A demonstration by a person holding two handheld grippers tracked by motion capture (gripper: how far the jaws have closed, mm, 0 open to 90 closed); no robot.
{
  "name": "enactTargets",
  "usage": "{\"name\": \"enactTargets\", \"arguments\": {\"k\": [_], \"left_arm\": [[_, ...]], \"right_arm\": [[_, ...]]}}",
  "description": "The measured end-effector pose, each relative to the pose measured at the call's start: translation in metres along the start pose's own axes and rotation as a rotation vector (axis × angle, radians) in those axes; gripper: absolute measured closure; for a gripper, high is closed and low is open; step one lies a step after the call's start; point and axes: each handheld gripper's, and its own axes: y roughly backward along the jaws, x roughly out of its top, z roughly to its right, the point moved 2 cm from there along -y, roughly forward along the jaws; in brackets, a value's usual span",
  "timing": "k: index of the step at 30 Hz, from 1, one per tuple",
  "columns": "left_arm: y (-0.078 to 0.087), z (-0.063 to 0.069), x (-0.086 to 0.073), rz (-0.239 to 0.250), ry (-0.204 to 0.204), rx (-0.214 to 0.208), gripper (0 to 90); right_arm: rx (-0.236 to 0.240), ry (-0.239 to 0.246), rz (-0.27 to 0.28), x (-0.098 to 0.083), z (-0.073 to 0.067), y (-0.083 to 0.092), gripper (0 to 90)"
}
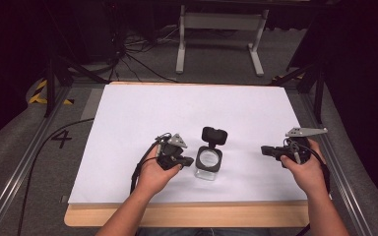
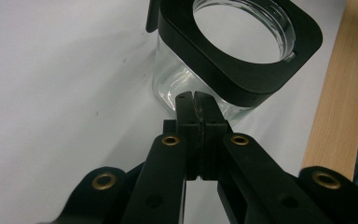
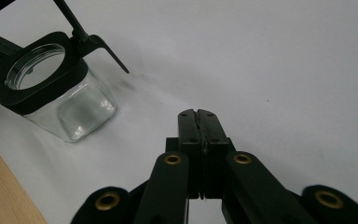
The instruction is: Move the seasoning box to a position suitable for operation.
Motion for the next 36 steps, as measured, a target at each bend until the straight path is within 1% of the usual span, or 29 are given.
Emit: {"name": "enactTargets", "arguments": {"k": [1,2,5,6,8,9,14,20,22,23,24,28,31,34,35,36], "left_arm": [[-0.001,0.0,0.0,0.008,-0.004,0.001,90.0],[-0.001,-0.001,0.0,0.001,-0.004,-0.002,90.0],[-0.003,0.0,-0.001,0.001,-0.002,-0.014,90.0],[-0.004,0.0,0.0,-0.002,-0.013,-0.011,90.0],[-0.004,0.0,0.0,0.0,-0.014,-0.012,90.0],[-0.004,0.0,-0.001,0.003,-0.001,-0.023,90.0],[-0.003,0.0,-0.001,0.001,0.0,-0.027,90.0],[-0.004,0.003,0.0,-0.02,-0.008,-0.05,90.0],[-0.005,0.005,0.0,-0.039,-0.015,-0.06,90.0],[-0.006,0.006,0.001,-0.037,-0.023,-0.062,90.0],[-0.007,0.007,0.001,-0.046,-0.033,-0.062,90.0],[-0.008,0.01,0.002,-0.062,-0.046,-0.066,90.0],[-0.008,0.01,0.001,-0.072,-0.037,-0.071,90.0],[-0.008,0.01,0.002,-0.065,-0.042,-0.071,90.0],[-0.006,0.011,0.002,-0.071,-0.042,-0.067,90.0],[-0.004,0.011,0.003,-0.078,-0.057,-0.061,90.0]], "right_arm": [[0.0,0.001,-0.001,0.0,-0.001,0.0,90.0],[0.001,0.0,-0.003,0.0,-0.001,-0.001,90.0],[-0.001,0.009,-0.006,0.0,-0.002,-0.001,90.0],[-0.001,0.009,-0.007,0.0,-0.002,-0.001,90.0],[0.001,0.006,-0.007,0.0,-0.002,-0.002,90.0],[0.001,0.007,-0.007,0.0,-0.003,-0.002,90.0],[-0.003,0.011,-0.007,0.0,-0.004,-0.002,90.0],[0.0,0.016,-0.009,0.0,-0.004,-0.004,90.0],[0.002,0.015,-0.013,0.0,-0.005,-0.005,90.0],[0.002,0.018,-0.015,-0.001,-0.005,-0.006,90.0],[0.002,0.016,-0.016,-0.001,-0.005,-0.006,90.0],[0.003,0.018,-0.017,-0.001,-0.005,-0.006,90.0],[0.003,0.018,-0.017,-0.001,-0.005,-0.006,90.0],[0.004,0.018,-0.019,-0.001,-0.005,-0.006,90.0],[0.004,0.018,-0.018,-0.001,-0.005,-0.006,90.0],[0.001,0.021,-0.016,0.0,-0.005,-0.006,90.0]]}}
